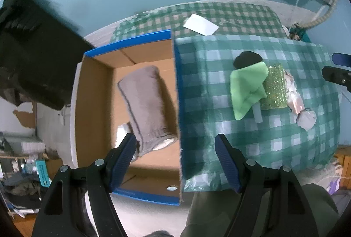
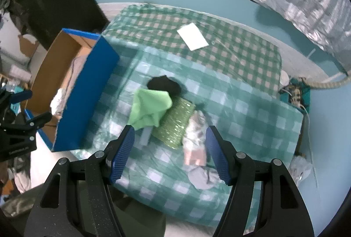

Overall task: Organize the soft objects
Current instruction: 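Move both tools back over the remaining soft items on the table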

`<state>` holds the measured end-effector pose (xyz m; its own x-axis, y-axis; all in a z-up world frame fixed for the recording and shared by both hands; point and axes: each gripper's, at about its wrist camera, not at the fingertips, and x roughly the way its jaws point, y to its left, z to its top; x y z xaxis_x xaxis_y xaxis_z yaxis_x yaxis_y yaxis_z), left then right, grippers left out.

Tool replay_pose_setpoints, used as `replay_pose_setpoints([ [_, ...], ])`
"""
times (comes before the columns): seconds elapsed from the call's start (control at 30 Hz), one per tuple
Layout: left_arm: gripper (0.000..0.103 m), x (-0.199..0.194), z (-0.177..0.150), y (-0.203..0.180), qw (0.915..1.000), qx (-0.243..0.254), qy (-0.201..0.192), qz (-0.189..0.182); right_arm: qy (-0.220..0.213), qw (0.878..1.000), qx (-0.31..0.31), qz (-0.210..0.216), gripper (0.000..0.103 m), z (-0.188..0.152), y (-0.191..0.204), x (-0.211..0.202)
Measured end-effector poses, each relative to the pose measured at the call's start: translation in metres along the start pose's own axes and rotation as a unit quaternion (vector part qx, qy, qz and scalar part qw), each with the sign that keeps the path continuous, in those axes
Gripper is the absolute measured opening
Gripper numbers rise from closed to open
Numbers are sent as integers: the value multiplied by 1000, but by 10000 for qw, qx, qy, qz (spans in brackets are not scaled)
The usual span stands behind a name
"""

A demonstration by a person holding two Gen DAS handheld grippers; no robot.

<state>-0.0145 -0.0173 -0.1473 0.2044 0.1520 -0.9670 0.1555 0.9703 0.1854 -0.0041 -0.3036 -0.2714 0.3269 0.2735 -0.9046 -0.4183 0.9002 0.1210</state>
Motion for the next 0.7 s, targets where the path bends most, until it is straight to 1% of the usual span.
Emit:
replay_pose_setpoints([
  [0.17,76,6,8,-20,9997,228,37,-75,48,9998,204,-37,68,-13,-21,1],
  [0.27,80,12,13,-30,9993,294,42,-232,83,9995,314,-54,68,-20,-31,5],
  [0.33,80,16,18,-37,9988,321,26,-381,120,9992,378,-46,68,-24,-39,8],
  [0.4,80,21,22,-43,9983,378,25,-440,150,9989,446,-33,68,-29,-46,14],
  [0.7,81,46,39,-65,9974,601,163,-356,336,9975,625,17,68,-46,-67,39],
])
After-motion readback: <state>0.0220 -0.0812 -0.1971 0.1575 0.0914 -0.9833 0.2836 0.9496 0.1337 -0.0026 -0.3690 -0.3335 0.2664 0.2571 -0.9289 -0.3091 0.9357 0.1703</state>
